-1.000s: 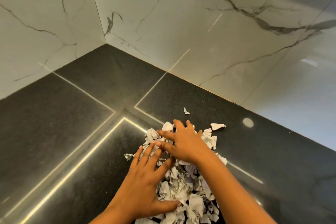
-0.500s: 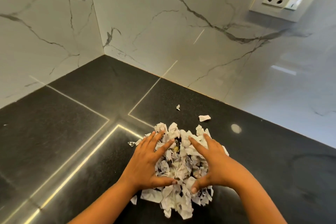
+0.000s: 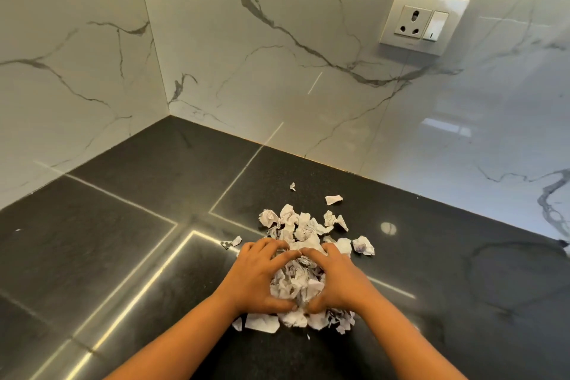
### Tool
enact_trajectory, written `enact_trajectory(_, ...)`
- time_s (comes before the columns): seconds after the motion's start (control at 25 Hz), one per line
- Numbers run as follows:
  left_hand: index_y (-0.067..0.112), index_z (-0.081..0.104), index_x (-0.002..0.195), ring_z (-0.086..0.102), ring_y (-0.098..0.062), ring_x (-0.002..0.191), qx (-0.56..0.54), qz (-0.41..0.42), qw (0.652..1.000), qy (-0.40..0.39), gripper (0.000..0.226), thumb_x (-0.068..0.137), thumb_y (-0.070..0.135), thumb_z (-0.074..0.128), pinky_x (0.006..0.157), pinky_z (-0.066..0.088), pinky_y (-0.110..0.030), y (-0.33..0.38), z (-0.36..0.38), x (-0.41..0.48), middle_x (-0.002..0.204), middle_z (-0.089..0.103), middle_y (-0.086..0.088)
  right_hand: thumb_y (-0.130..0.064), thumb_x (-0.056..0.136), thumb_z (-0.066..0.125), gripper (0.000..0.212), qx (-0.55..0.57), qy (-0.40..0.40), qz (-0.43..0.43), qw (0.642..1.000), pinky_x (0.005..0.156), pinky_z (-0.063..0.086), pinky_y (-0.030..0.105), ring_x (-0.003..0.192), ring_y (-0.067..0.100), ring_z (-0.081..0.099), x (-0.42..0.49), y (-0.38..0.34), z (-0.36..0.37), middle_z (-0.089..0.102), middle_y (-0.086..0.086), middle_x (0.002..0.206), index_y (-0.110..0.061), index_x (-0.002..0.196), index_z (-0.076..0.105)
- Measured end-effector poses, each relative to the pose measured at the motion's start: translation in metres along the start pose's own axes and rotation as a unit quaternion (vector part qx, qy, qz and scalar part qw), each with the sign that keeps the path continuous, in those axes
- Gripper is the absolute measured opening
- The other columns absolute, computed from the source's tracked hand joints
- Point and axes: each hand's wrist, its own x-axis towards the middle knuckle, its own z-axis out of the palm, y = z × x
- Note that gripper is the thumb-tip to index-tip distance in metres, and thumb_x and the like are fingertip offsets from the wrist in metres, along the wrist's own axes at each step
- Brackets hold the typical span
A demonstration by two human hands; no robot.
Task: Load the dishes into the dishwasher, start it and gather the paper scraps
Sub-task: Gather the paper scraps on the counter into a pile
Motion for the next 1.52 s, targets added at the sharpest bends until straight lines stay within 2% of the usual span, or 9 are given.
enact_trajectory(0.2,0.036,0.049,0.112,0.053,-0.013,0.087,-0.021,-0.008,0.998,0.05,0.054,0.062,0.053,0.063,0.063,0.05,-0.034,-0.005,0.01,0.004,0.099,0.059,0.01,-0.026,0.064,0.075,0.073,0.074,0.075,-0.001,0.994,0.085,0.046,0.025,0.108,0.015,0.049,-0.006,-0.008,0.013,0.044,-0.004,0.118,-0.035,0.13,0.046)
enact_trajectory(0.36,0.032,0.055,0.097,0.054,-0.014,0.077,-0.063,-0.009,0.992,0.112,0.026,0.073,0.032,0.065,0.054,0.05,-0.031,0.006,0.008,0.011,0.091,0.058,0.008,-0.027,0.072,0.069,0.011,0.097,0.163,-0.027,0.982,0.059,0.033,0.013,0.075,0.007,0.047,-0.016,-0.019,0.013,0.048,-0.007,0.082,-0.031,0.079,0.061)
enact_trajectory(0.44,0.028,0.057,0.088,0.056,-0.017,0.073,-0.07,-0.01,0.988,0.136,0.02,0.072,0.022,0.066,0.052,0.049,-0.03,0.014,0.004,0.016,0.087,0.058,0.007,-0.024,0.071,0.069,0.021,0.131,0.202,-0.022,0.97,0.056,0.034,0.018,0.065,0.007,0.046,-0.019,-0.021,0.014,0.049,-0.005,0.071,-0.027,0.06,0.052)
enact_trajectory(0.56,0.025,0.057,0.082,0.055,-0.018,0.069,-0.068,-0.021,0.986,0.153,0.028,0.064,0.01,0.073,0.05,0.048,-0.029,0.023,-0.002,0.021,0.086,0.058,0.008,-0.022,0.07,0.072,0.033,0.18,0.243,-0.01,0.953,0.055,0.036,0.024,0.061,0.011,0.048,-0.023,-0.022,0.01,0.051,-0.004,0.064,-0.031,0.051,0.047)
enact_trajectory(0.8,0.026,0.06,0.083,0.055,-0.019,0.067,-0.067,-0.049,0.98,0.181,0.026,0.065,0.014,0.075,0.052,0.039,-0.023,0.041,-0.017,0.018,0.084,0.06,0.007,-0.019,0.063,0.081,0.029,0.215,0.274,-0.03,0.937,0.052,0.04,0.032,0.053,0.012,0.047,-0.037,-0.026,-0.005,0.055,0.001,0.055,-0.026,0.051,0.055)
enact_trajectory(1.0,0.026,0.062,0.08,0.057,-0.018,0.064,-0.032,-0.058,0.977,0.205,0.024,0.065,0.014,0.076,0.051,0.036,-0.02,0.064,-0.033,0.004,0.081,0.062,0.008,-0.013,0.068,0.074,0.042,0.232,0.301,-0.058,0.923,0.047,0.031,0.024,0.046,0.005,0.037,-0.058,-0.027,-0.005,0.043,-0.007,0.046,-0.031,0.043,0.046)
enact_trajectory(1.2,0.022,0.066,0.08,0.055,-0.02,0.06,0.008,-0.07,0.97,0.231,0.027,0.059,0.007,0.075,0.05,0.042,-0.023,0.099,-0.054,-0.031,0.08,0.064,0.004,-0.018,0.069,0.076,0.026,0.233,0.295,-0.116,0.919,0.048,0.037,0.027,0.049,0.008,0.044,-0.096,-0.033,-0.004,0.051,-0.003,0.048,-0.022,0.051,0.058)
enact_trajectory(1.32,0.024,0.066,0.084,0.058,-0.02,0.065,0.021,-0.105,0.966,0.235,0.025,0.064,0.014,0.077,0.052,0.048,-0.029,0.125,-0.056,-0.067,0.085,0.065,0.005,-0.019,0.067,0.08,0.025,0.235,0.27,-0.171,0.918,0.046,0.034,0.014,0.049,0.003,0.05,-0.132,-0.038,0.001,0.05,-0.012,0.047,-0.028,0.055,0.06)
enact_trajectory(1.52,0.029,0.063,0.088,0.06,-0.022,0.07,0.033,-0.178,0.953,0.243,0.018,0.072,0.033,0.065,0.055,0.05,-0.032,0.173,-0.055,-0.145,0.087,0.065,0.005,-0.019,0.065,0.081,0.022,0.232,0.226,-0.231,0.918,0.05,0.036,0.017,0.053,0.004,0.05,-0.182,-0.047,0.041,0.054,-0.011,0.055,-0.026,0.058,0.062)
